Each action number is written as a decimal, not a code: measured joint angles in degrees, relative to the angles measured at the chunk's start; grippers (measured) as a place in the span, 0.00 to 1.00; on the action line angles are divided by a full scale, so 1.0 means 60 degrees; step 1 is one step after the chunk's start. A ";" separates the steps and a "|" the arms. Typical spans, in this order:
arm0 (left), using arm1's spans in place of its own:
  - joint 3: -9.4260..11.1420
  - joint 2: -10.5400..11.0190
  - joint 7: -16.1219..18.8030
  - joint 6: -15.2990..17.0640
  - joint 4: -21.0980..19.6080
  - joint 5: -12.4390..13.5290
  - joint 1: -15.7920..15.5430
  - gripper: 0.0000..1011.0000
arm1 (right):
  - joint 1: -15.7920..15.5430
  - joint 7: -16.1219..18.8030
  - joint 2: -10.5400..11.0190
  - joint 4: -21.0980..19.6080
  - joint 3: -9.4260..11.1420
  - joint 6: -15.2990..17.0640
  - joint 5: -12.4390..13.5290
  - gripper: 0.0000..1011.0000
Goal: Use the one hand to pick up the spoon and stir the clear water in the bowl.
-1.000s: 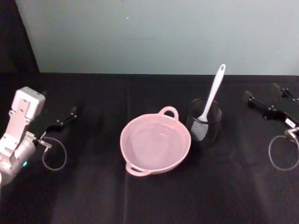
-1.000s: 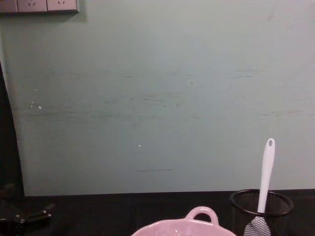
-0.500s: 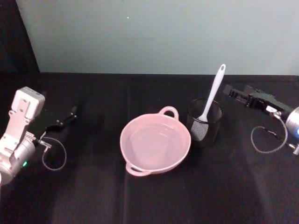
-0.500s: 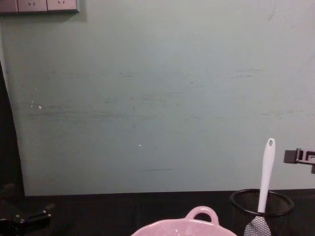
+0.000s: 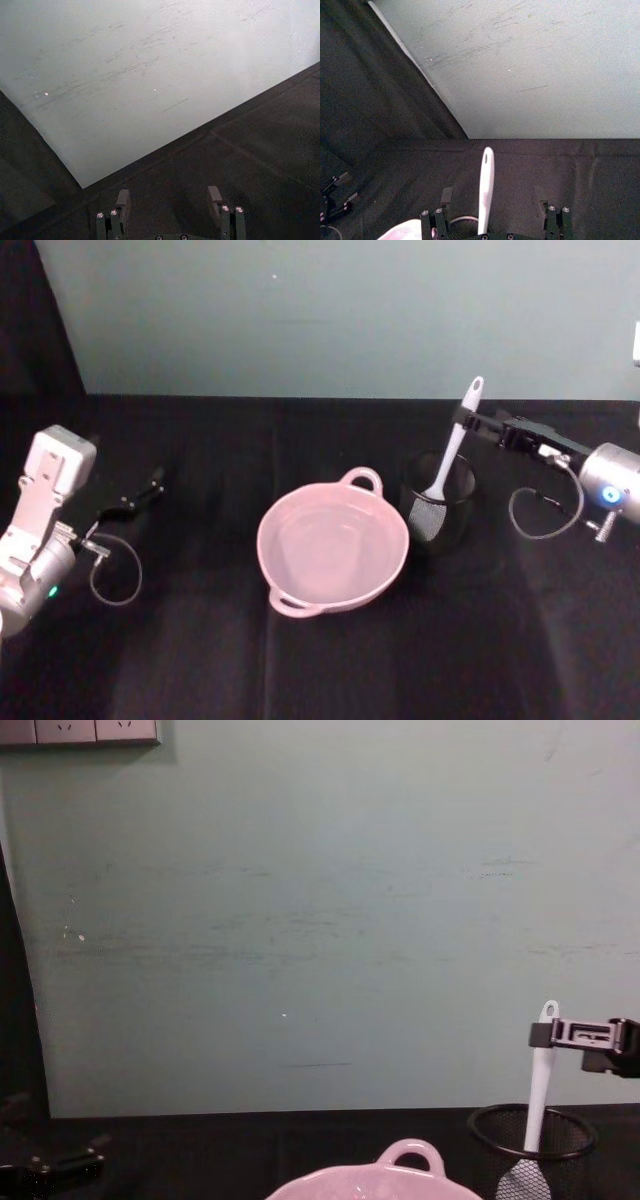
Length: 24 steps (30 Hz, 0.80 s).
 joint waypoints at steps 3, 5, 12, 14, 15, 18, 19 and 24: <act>0.0000 0.0000 0.0000 0.0000 0.0000 0.0000 0.0000 1.00 | 0.0241 0.0081 -0.0066 0.0246 -0.0205 -0.0099 -0.0089 0.99; 0.0001 0.0000 0.0000 0.0000 0.0000 0.0000 0.0000 1.00 | 0.0404 0.0140 -0.0118 0.0425 -0.0326 -0.0144 -0.0141 0.99; 0.0000 0.0000 0.0000 0.0000 0.0000 0.0000 0.0000 1.00 | 0.0795 0.0383 -0.0283 0.0971 -0.0543 -0.0214 -0.0164 0.99; 0.0000 0.0000 0.0000 0.0000 0.0000 0.0000 0.0000 1.00 | 0.0855 0.0472 -0.0317 0.1069 -0.0573 -0.0229 -0.0144 0.99; 0.0000 0.0000 0.0000 0.0000 0.0000 0.0000 0.0000 1.00 | 0.0859 0.0478 -0.0320 0.1071 -0.0574 -0.0233 -0.0144 0.99; 0.0000 0.0000 0.0000 0.0000 0.0000 0.0000 0.0000 1.00 | 0.0852 0.0475 -0.0317 0.1051 -0.0569 -0.0233 -0.0148 0.99; 0.0001 -0.0001 0.0000 0.0000 0.0000 0.0000 0.0000 1.00 | 0.0848 0.0472 -0.0314 0.1047 -0.0568 -0.0233 -0.0149 0.99; 0.0001 0.0000 0.0000 0.0000 0.0000 0.0000 0.0000 1.00 | 0.0831 0.0445 -0.0302 0.1015 -0.0559 -0.0233 -0.0155 0.97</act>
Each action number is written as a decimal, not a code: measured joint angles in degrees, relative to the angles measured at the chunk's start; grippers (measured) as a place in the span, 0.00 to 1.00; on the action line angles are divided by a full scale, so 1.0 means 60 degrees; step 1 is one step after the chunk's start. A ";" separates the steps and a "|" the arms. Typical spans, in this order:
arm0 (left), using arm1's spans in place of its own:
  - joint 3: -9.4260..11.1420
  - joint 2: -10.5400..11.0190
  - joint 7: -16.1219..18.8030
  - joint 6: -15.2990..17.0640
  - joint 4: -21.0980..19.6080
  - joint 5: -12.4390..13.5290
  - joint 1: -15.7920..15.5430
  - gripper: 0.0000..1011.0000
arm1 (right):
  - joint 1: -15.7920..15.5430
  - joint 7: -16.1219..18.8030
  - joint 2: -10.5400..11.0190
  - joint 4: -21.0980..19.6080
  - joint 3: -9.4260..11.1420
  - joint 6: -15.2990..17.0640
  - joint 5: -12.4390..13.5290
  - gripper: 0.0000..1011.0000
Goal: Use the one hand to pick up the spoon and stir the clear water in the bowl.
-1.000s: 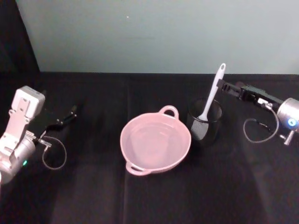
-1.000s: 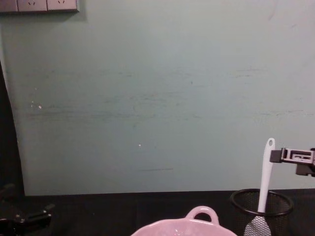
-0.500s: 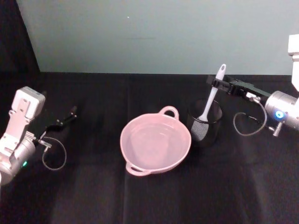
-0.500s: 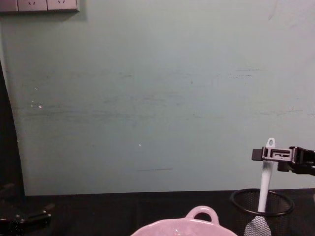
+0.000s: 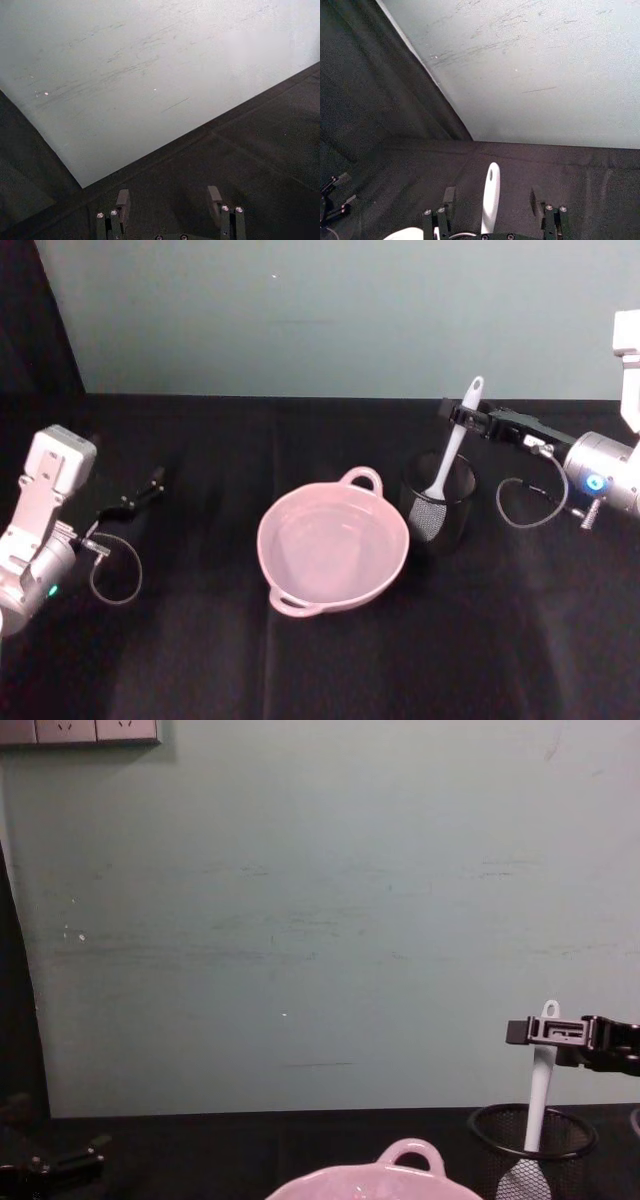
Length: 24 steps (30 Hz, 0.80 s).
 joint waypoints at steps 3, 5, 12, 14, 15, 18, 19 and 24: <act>0.0000 0.0000 0.0000 0.0000 0.0000 0.0000 0.0000 1.00 | -0.0009 -0.0008 0.0005 -0.0011 0.0004 0.0000 -0.0001 0.90; 0.0000 0.0000 0.0000 0.0000 0.0000 0.0001 0.0001 1.00 | -0.0012 -0.0011 0.0006 -0.0018 0.0004 0.0001 -0.0002 0.85; -0.0001 0.0000 0.0000 0.0000 0.0000 0.0001 0.0000 1.00 | -0.0022 -0.0030 0.0012 -0.0036 0.0013 0.0004 -0.0007 0.65; -0.0001 0.0000 0.0000 0.0000 0.0000 0.0000 0.0000 1.00 | -0.0022 -0.0035 0.0013 -0.0038 0.0014 0.0004 -0.0008 0.59; 0.0000 0.0000 0.0000 0.0000 0.0000 0.0000 0.0000 1.00 | -0.0023 -0.0040 0.0014 -0.0039 0.0015 0.0004 -0.0009 0.57; 0.0000 0.0000 0.0000 0.0000 0.0000 0.0000 0.0000 1.00 | -0.0026 -0.0049 0.0017 -0.0042 0.0017 0.0005 -0.0012 0.47; 0.0000 0.0000 0.0000 0.0000 0.0000 0.0000 0.0000 1.00 | -0.0028 -0.0052 0.0018 -0.0044 0.0016 0.0005 -0.0013 0.41; -0.0001 -0.0001 0.0000 0.0000 0.0000 0.0000 0.0000 1.00 | -0.0032 -0.0056 0.0022 -0.0048 0.0017 0.0005 -0.0017 0.27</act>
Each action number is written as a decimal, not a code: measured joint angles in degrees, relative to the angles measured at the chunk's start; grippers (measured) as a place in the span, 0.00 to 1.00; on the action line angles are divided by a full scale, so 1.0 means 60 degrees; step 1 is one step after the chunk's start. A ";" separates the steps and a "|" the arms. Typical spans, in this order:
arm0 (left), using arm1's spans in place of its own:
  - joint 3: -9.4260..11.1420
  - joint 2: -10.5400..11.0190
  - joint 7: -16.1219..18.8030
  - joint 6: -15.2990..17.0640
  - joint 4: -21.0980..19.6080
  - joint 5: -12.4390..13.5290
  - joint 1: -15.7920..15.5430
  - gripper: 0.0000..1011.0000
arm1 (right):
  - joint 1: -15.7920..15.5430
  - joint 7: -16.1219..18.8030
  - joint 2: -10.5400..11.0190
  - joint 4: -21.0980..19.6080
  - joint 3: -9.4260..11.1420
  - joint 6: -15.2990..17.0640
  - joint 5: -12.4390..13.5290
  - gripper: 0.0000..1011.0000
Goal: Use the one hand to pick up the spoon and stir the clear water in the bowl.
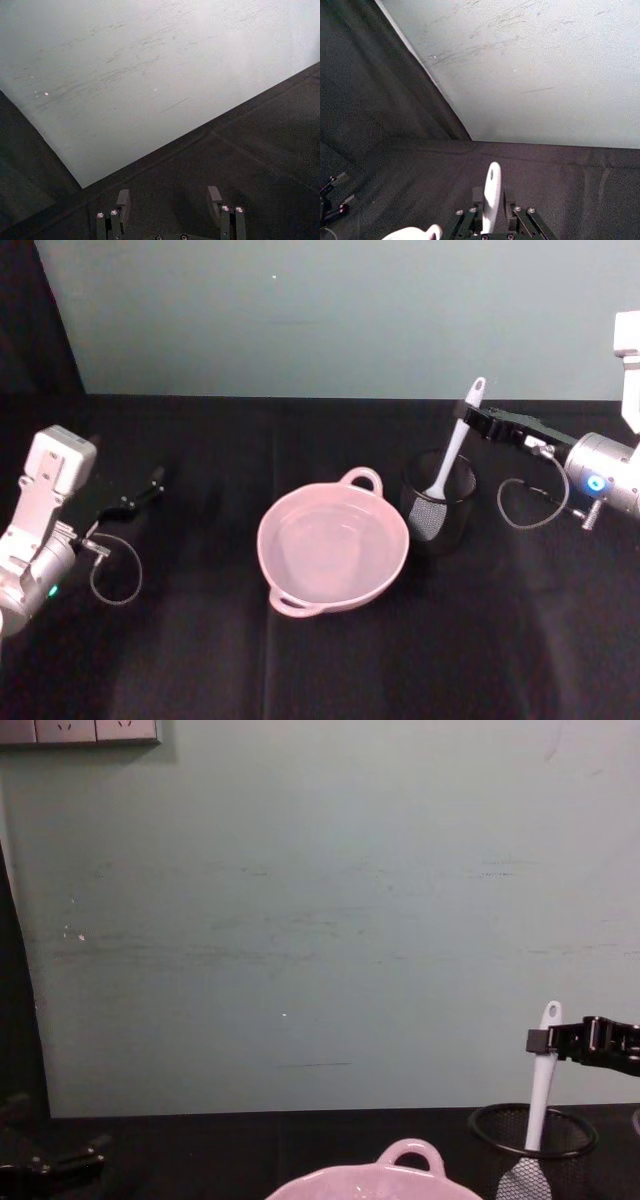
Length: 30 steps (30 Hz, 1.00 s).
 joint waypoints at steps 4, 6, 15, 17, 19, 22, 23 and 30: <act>0.0000 0.0001 0.0000 0.0000 0.0000 0.0000 0.0000 1.00 | -0.0003 -0.0001 0.0000 -0.0007 0.0001 0.0000 -0.0001 0.16; 0.0000 0.0001 0.0000 0.0000 0.0000 0.0000 0.0000 1.00 | -0.0003 -0.0001 0.0000 -0.0008 0.0001 0.0000 -0.0001 0.14; 0.0000 0.0001 0.0000 0.0000 0.0000 0.0000 0.0000 1.00 | -0.0229 -0.0199 0.0330 -0.0717 -0.0001 -0.0624 -0.0509 0.13; 0.0000 0.0001 0.0000 0.0000 0.0000 0.0000 0.0000 1.00 | -0.0327 -0.0264 0.0432 -0.0989 0.0044 -0.0789 -0.0638 0.13; 0.0001 0.0001 0.0000 0.0000 0.0000 0.0000 0.0001 1.00 | -0.0459 -0.0340 0.0561 -0.1372 0.0147 -0.0973 -0.0771 0.13; 0.0000 0.0001 0.0000 0.0000 0.0000 0.0000 0.0000 1.00 | -0.0663 -0.0394 0.0725 -0.1924 0.0327 -0.1203 -0.0896 0.13; 0.0001 0.0001 0.0000 0.0000 0.0000 0.0000 0.0000 1.00 | -0.0717 -0.0395 0.0764 -0.2075 0.0380 -0.1252 -0.0915 0.14; 0.0000 0.0001 0.0000 0.0000 0.0000 0.0000 0.0000 1.00 | -0.1119 -0.0305 0.1024 -0.3308 0.0789 -0.2018 -0.1241 0.13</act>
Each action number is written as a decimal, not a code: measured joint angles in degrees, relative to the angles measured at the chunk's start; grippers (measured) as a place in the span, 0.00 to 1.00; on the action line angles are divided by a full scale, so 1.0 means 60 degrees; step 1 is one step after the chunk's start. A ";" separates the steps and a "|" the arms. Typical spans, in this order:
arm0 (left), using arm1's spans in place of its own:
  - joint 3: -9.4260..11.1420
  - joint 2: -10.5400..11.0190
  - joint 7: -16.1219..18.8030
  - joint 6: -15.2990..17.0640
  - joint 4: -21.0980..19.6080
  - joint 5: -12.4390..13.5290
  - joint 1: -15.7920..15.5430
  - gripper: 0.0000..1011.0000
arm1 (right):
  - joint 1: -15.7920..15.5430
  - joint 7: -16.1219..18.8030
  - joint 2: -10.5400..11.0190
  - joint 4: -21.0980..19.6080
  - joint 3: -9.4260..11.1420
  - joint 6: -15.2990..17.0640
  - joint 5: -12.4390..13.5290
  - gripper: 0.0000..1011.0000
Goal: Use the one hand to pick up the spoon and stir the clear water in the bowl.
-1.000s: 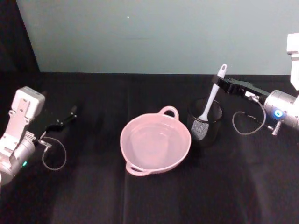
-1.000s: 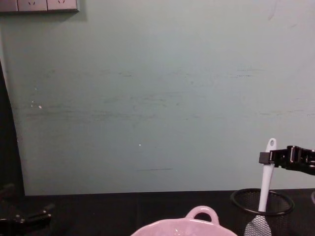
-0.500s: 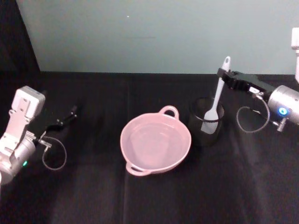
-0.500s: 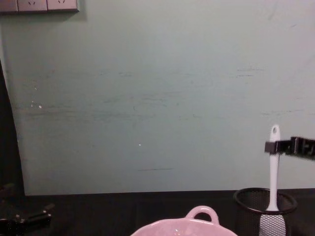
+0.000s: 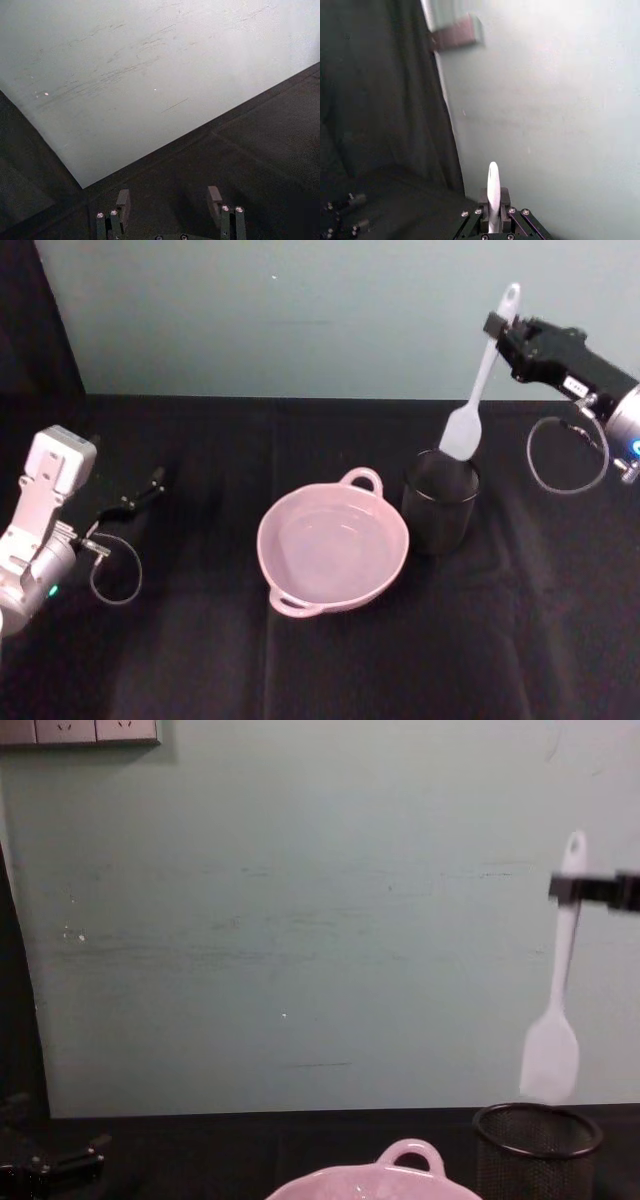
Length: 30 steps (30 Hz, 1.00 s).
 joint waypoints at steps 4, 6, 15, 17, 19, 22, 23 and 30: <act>0.0000 0.0000 0.0000 0.0000 0.0000 0.0001 0.0000 1.00 | -0.0112 0.0215 0.0036 -0.0587 0.0138 -0.0448 -0.0239 0.13; 0.0001 0.0000 0.0000 0.0000 0.0000 0.0001 0.0000 1.00 | -0.0114 0.0293 0.0003 -0.0720 0.0141 -0.0541 -0.0319 0.14; 0.0000 0.0000 0.0000 0.0000 0.0000 0.0001 0.0000 1.00 | -0.0004 0.0833 -0.0417 -0.1026 -0.0351 -0.0876 -0.0756 0.13; 0.0001 0.0000 0.0000 0.0000 0.0000 0.0001 0.0000 1.00 | 0.0038 0.1071 -0.0691 -0.0786 -0.0669 -0.1181 -0.0994 0.13; 0.0001 0.0000 0.0000 0.0000 0.0000 0.0000 0.0001 1.00 | 0.0058 0.1264 -0.0872 -0.0530 -0.0863 -0.1433 -0.1134 0.13; 0.0000 0.0000 0.0000 0.0000 0.0000 0.0001 0.0000 1.00 | 0.0071 0.1647 -0.1187 0.0051 -0.1188 -0.1980 -0.1425 0.13; 0.0000 0.0000 0.0000 0.0000 0.0000 0.0000 0.0000 1.00 | 0.0069 0.1742 -0.1254 0.0192 -0.1247 -0.2126 -0.1489 0.13; 0.0000 0.0000 0.0000 0.0000 0.0000 0.0000 0.0000 1.00 | -0.0057 0.2396 -0.1591 0.1163 -0.1542 -0.3107 -0.1946 0.13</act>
